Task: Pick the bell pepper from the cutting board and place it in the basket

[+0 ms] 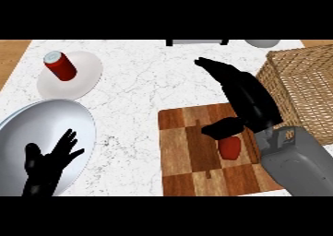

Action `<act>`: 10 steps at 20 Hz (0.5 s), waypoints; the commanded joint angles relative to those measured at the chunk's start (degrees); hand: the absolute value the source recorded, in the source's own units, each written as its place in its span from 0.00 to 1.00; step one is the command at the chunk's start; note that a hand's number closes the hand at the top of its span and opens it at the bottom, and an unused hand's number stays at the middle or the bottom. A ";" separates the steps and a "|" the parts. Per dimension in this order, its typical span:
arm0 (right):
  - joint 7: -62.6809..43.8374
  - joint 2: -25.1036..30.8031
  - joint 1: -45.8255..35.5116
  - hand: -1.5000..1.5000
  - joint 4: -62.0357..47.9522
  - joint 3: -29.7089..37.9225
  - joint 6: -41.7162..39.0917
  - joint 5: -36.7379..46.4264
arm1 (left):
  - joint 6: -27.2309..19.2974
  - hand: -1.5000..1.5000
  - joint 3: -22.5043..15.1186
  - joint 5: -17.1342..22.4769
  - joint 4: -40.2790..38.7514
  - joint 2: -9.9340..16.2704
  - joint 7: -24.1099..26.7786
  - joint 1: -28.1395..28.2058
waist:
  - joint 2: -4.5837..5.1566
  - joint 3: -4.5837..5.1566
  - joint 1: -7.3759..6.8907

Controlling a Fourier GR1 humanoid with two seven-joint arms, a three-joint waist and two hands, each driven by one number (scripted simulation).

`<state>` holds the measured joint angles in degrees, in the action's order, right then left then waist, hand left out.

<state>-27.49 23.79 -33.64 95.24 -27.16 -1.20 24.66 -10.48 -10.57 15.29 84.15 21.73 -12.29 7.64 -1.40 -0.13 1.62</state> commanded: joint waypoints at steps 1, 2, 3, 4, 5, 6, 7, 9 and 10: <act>-12.75 6.76 -8.01 0.00 7.77 2.24 -13.14 -1.79 | -0.30 0.50 -0.91 -0.44 -2.07 -0.68 -0.86 2.50 | 0.08 0.47 0.31; -12.68 9.64 -8.50 0.00 7.86 4.53 -16.71 -4.53 | -0.53 0.50 -0.15 -0.77 -4.52 -0.84 -0.55 0.35 | 0.57 0.42 0.77; -13.86 11.69 -8.45 0.00 9.22 5.02 -20.53 -6.98 | -0.15 0.50 -1.13 -0.40 -1.76 -0.68 -1.45 3.18 | 0.34 0.35 0.34; -16.12 12.07 -11.95 0.00 9.19 6.42 -24.43 -10.11 | -0.08 0.50 -0.20 -0.28 -3.23 -0.65 -0.99 1.46 | 0.51 0.43 0.24; -18.23 12.62 -10.86 0.00 10.40 6.32 -26.95 -12.35 | 1.58 0.50 0.30 0.37 -4.74 -0.15 -0.38 0.82 | 0.66 0.41 0.60; -19.95 14.06 -11.70 0.00 10.86 7.93 -30.57 -16.23 | -0.30 0.50 -0.24 -0.55 -2.95 -0.65 -0.98 2.26 | 0.45 0.38 0.49; -22.86 13.79 -12.60 0.00 11.00 6.78 -33.70 -18.64 | -0.38 0.50 -0.95 -1.09 -2.26 -1.17 0.03 2.80 | 0.35 0.43 0.23; -27.17 14.09 -14.69 0.00 9.14 7.63 -38.53 -24.20 | 1.51 0.50 0.18 0.40 -2.17 0.00 -0.89 1.77 | 0.67 0.44 -0.39; -28.44 16.30 -12.79 0.00 11.60 8.26 -40.90 -27.00 | -0.19 0.50 0.29 -0.52 -1.10 0.18 -2.37 1.30 | 0.51 0.31 0.39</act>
<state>-48.32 36.61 -44.96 104.78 -20.67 -31.68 6.66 -10.26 -10.03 15.16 84.43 21.61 -12.36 7.98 -1.23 -0.18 1.86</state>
